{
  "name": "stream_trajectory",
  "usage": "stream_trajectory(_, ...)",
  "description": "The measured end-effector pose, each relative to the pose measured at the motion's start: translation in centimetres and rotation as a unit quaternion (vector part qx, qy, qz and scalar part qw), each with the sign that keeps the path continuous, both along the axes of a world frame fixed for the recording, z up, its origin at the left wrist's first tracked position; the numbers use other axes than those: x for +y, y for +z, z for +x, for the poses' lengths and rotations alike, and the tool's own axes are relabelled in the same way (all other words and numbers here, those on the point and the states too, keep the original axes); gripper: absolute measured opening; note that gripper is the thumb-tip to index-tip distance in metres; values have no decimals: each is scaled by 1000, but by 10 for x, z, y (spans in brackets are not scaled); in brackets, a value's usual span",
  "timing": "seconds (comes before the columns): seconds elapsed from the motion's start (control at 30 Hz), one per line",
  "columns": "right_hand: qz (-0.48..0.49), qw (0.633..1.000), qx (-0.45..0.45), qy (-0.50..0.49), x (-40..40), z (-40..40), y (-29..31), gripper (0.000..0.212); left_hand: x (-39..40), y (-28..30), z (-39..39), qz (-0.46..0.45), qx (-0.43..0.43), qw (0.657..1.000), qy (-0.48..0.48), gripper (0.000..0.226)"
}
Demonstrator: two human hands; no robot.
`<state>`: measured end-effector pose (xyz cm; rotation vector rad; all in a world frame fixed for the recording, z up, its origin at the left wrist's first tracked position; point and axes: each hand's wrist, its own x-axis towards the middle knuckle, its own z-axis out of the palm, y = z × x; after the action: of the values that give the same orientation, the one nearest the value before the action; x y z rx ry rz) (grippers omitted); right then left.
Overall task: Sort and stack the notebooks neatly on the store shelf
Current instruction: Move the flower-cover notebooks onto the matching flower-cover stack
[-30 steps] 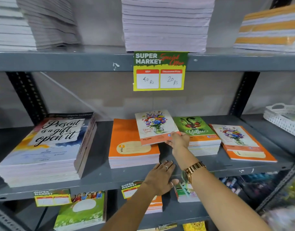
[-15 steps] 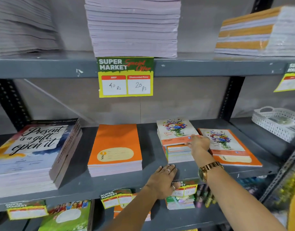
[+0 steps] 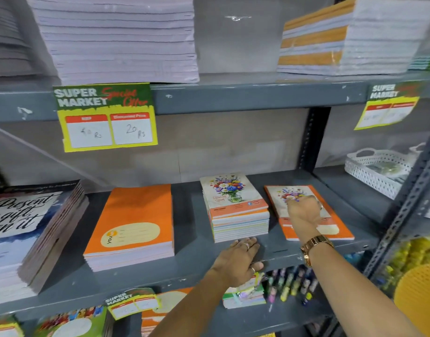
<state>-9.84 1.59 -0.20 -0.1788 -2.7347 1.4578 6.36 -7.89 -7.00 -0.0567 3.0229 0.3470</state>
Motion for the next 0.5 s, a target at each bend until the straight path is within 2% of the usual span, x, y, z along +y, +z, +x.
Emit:
stream_trajectory(0.1, 47, 999, -9, 24, 33, -17, -14, 53, 11, 0, -17, -4, 2, 1000, -8, 59)
stream_trajectory(0.23, 140, 987, -78, 28, 61, -29, -20, 77, 27, -6, -36, -15, 0, 1000, -11, 61)
stream_trajectory(0.4, 218, 965, -120, 78, 66, -44, -27, 93, 38, -17, -48, -50, 1, 999, 2, 65)
stream_trajectory(0.5, 208, 966, -134, 81, 62, -50, -25, 101, 37, -20, -48, -61, -1, 998, -4, 69)
